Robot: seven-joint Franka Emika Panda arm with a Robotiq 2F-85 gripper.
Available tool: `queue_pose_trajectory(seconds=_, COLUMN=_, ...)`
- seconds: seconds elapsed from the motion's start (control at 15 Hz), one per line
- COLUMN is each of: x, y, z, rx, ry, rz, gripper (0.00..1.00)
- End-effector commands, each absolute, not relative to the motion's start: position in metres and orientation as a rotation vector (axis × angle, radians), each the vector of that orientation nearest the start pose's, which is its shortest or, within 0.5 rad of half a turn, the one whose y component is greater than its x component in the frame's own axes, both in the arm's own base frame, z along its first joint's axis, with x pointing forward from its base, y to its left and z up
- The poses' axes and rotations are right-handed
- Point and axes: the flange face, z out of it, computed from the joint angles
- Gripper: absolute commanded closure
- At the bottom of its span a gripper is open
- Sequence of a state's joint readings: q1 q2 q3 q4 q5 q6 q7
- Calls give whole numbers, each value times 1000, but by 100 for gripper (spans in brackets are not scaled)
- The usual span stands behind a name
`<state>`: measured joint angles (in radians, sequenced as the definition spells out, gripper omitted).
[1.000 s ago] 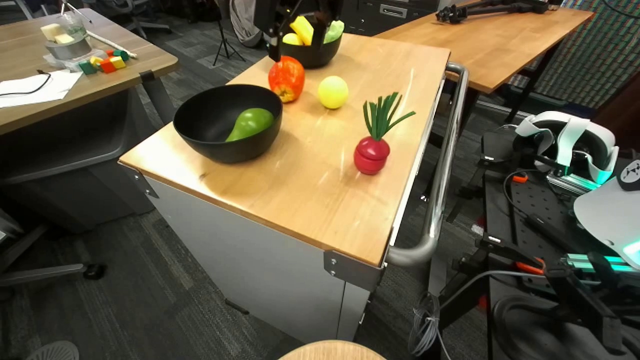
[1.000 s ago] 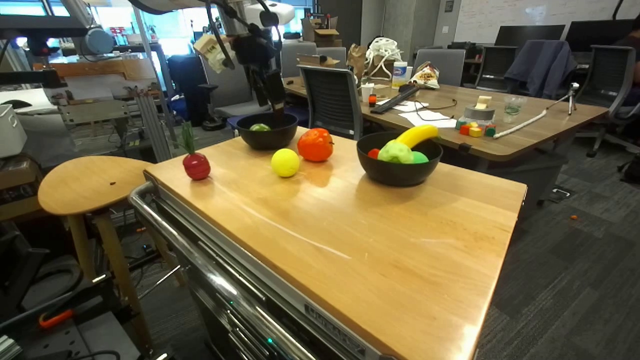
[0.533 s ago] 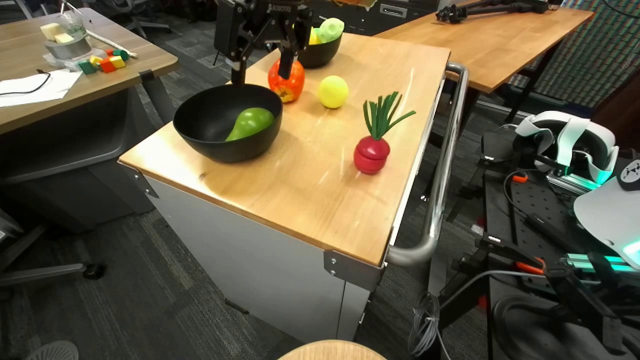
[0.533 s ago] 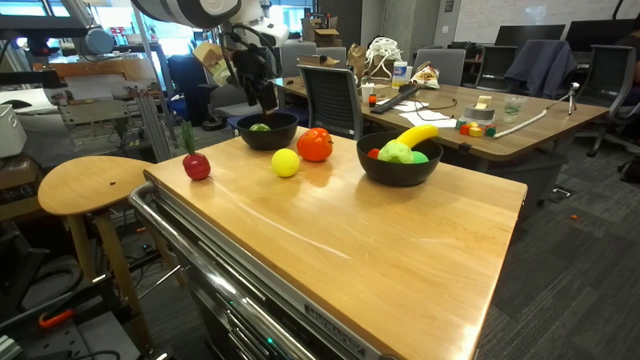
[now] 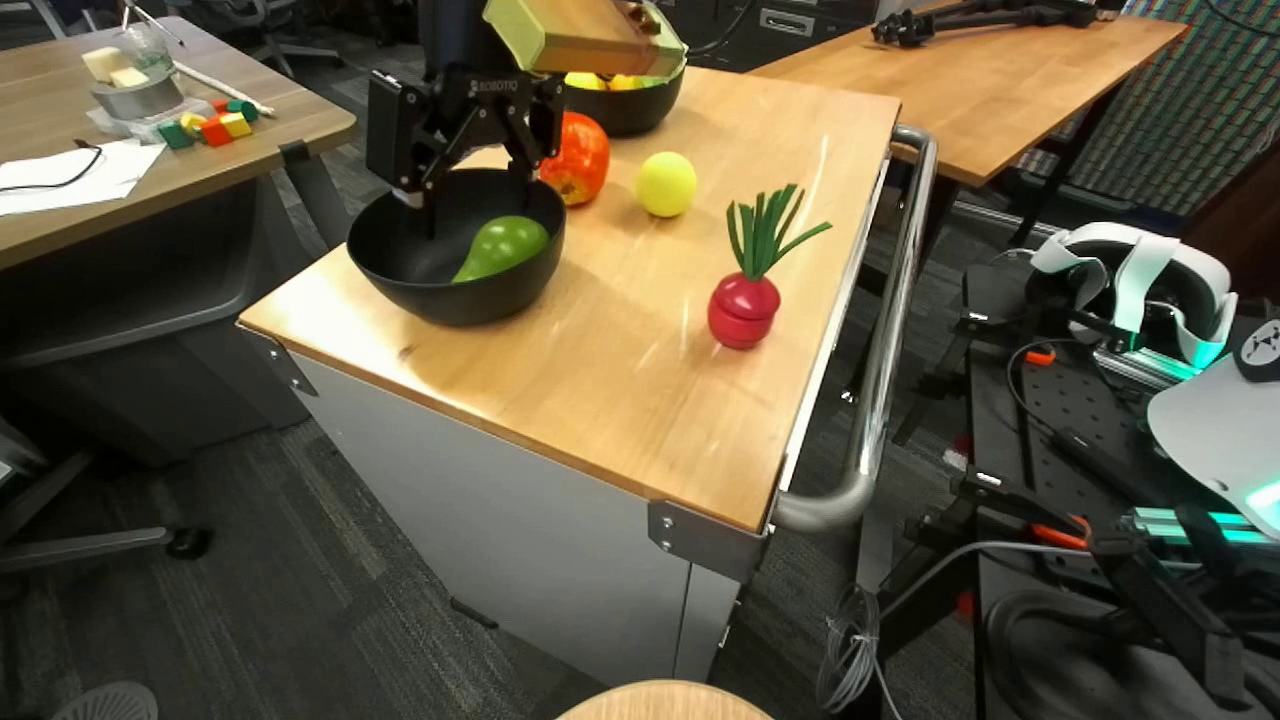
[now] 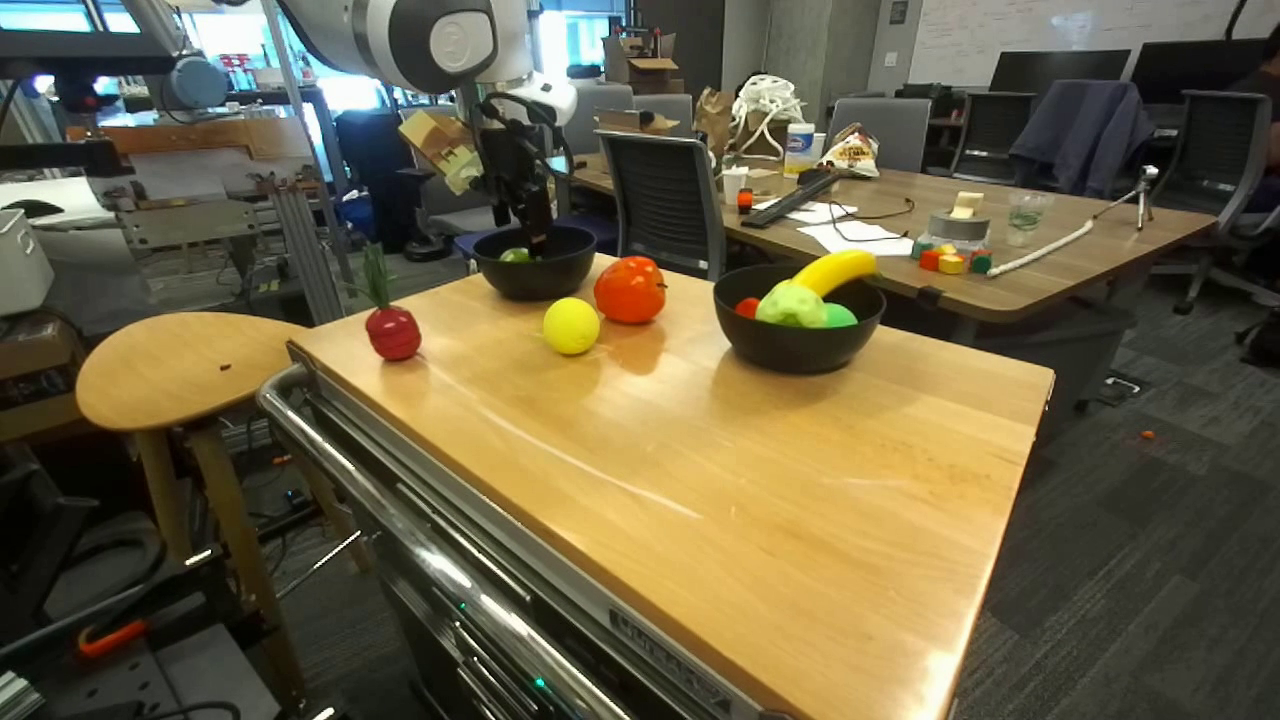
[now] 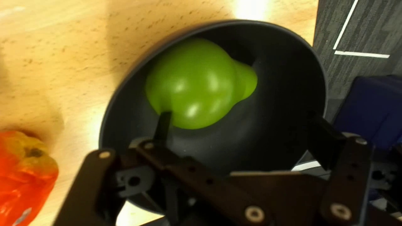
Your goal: Take the plastic fruits and vegetables and place them on the table
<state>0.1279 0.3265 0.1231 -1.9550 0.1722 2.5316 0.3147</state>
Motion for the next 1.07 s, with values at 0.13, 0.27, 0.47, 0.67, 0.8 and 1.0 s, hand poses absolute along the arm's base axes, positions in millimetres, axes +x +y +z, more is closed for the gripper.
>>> queue_pose_trajectory(seconds=0.13, x=634, y=161, z=325, rx=-2927, ry=287, rz=-233, gripper=0)
queue_pose_trajectory(seconds=0.27, x=636, y=161, z=318, rx=-2952, ry=290, rz=-210, gripper=0)
queue_pose_trajectory(seconds=0.47, x=638, y=161, z=310, rx=-2982, ry=300, rz=-166, gripper=0)
queue_pose_trajectory(seconds=0.67, x=642, y=162, z=307, rx=-2992, ry=312, rz=-108, gripper=4)
queue_pose_trajectory(seconds=0.8, x=645, y=163, z=308, rx=-2991, ry=318, rz=-80, gripper=28)
queue_pose_trajectory(seconds=1.0, x=650, y=164, z=311, rx=-2983, ry=332, rz=-43, gripper=46)
